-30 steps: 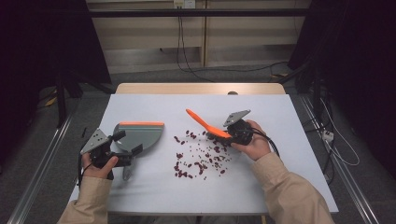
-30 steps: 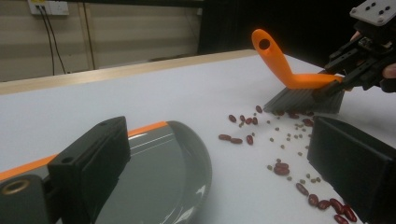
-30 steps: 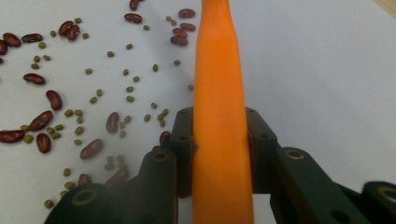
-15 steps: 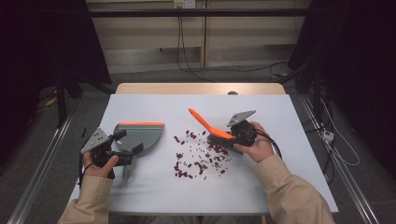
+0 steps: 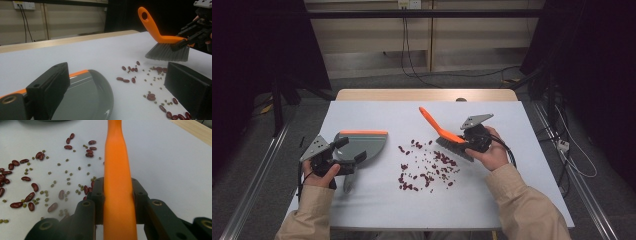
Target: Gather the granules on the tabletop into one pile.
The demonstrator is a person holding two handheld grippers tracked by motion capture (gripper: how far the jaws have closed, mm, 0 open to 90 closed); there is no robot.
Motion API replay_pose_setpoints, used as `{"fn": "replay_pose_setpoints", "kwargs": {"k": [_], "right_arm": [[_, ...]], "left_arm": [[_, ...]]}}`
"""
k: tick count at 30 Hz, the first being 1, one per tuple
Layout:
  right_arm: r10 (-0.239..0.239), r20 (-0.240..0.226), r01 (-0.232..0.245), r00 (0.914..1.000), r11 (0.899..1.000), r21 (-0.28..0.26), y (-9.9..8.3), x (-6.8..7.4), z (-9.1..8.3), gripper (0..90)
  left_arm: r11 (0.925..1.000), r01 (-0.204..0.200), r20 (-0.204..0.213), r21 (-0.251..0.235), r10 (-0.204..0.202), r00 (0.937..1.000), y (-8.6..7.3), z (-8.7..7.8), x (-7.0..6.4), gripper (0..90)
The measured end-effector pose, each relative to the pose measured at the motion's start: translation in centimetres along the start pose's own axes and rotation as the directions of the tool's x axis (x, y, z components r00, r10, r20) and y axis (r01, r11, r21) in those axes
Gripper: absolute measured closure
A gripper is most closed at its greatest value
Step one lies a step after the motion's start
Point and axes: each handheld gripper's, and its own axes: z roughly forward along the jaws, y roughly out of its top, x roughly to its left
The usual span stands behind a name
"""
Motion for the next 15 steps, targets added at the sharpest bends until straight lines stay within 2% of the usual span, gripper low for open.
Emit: {"fn": "replay_pose_setpoints", "kwargs": {"k": [5, 11, 15], "right_arm": [[0.035, 0.0, -0.035, 0.9994, 0.999, -0.013, 0.0, -0.8, 0.3, 71.2], [0.04, 0.007, -0.04, 0.9992, 0.999, -0.01, 0.0, -1.3, 0.6, 71.2], [0.037, 0.034, -0.037, 0.9987, 0.999, -0.021, 0.5, -1.7, 0.5, 71.2]], "left_arm": [[1.0, -0.001, 0.003, 0.006, 0.001, 1.0, 0.0, 0.3, 0.0, 6.0], [1.0, 0.0, 0.003, 0.004, 0.0, 1.0, 0.1, 0.3, -0.1, 6.0], [1.0, -0.005, 0.004, 0.008, 0.005, 1.0, 0.1, 0.3, -0.2, 6.0]]}}
